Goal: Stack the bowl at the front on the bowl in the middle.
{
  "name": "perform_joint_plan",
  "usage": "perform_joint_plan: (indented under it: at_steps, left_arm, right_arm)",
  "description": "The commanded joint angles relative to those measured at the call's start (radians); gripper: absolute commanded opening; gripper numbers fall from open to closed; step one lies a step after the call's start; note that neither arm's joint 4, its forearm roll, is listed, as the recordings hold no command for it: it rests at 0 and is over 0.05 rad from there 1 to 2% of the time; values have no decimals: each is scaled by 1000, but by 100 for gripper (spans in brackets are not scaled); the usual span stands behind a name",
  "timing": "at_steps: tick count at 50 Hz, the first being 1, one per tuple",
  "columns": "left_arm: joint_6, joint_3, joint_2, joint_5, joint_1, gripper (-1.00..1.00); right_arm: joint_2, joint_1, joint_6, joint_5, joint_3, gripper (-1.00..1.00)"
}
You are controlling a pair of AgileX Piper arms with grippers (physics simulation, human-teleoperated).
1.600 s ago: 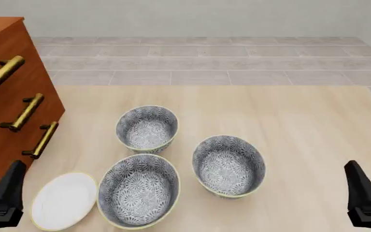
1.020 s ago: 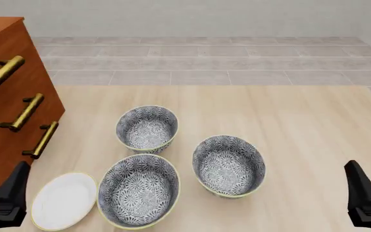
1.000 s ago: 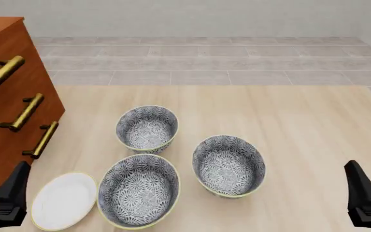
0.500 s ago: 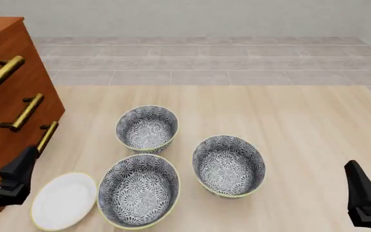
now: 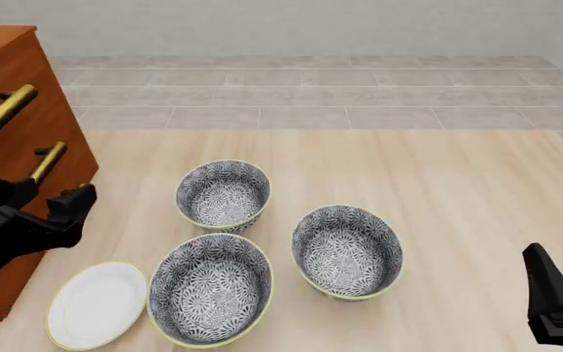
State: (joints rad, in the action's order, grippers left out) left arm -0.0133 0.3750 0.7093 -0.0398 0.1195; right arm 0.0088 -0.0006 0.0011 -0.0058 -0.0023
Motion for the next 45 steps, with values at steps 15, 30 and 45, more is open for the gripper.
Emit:
perform_joint_plan:
  at_steps: [15,30,45]
  left_arm:
    - [1,167,289,-42,77,100]
    - [-15,309,406,-99,70,100]
    - [15,413,446,-169,82,100]
  right_arm:
    - [1,1,-1,0,0,100]
    - [0,1,-1,0,0,100]
    - [1,1,-1,0,0,100]
